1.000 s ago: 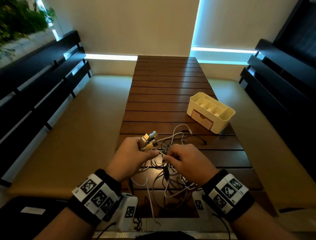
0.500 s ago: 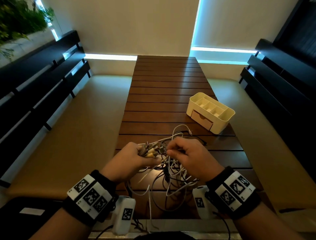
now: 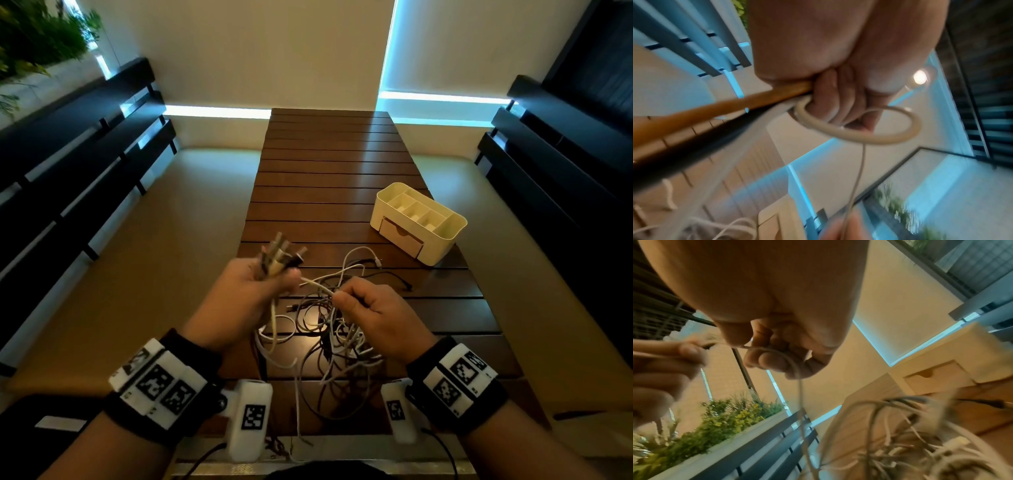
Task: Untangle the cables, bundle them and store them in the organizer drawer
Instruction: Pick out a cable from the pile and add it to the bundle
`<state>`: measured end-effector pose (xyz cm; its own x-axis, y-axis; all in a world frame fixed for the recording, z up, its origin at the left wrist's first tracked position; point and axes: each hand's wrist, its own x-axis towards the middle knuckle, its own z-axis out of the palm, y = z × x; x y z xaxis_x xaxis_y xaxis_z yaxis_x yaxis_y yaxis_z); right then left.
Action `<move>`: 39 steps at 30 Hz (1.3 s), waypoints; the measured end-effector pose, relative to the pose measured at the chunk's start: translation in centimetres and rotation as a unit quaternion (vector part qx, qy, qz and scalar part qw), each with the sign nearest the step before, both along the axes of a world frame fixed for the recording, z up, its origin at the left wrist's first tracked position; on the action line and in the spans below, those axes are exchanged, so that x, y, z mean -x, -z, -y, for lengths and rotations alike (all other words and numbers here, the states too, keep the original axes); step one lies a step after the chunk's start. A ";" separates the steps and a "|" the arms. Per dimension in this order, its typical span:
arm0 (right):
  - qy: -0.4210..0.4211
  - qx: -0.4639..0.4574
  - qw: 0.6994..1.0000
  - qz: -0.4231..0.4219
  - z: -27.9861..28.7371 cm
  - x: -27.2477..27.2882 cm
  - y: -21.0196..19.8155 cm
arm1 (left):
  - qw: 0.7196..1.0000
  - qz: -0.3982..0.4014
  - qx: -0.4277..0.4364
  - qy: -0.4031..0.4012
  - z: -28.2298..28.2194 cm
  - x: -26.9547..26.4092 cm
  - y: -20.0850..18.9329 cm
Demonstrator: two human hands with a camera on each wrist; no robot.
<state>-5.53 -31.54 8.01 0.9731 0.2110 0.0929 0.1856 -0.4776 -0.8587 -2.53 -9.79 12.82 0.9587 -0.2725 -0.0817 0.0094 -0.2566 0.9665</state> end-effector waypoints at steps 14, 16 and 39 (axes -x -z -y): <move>-0.050 0.101 0.992 -0.051 0.1 -1.0 -0.1 | 0.949 0.039 -0.282 0.137 0.2 -0.2 1.8; -0.055 0.076 0.994 -0.049 -0.3 -1.0 -0.2 | 0.969 0.052 -0.218 0.101 0.4 -0.2 1.5; -0.022 -0.086 0.990 -0.110 -0.4 -1.0 1.2 | 0.978 -0.069 0.198 0.006 -0.2 -0.9 -0.6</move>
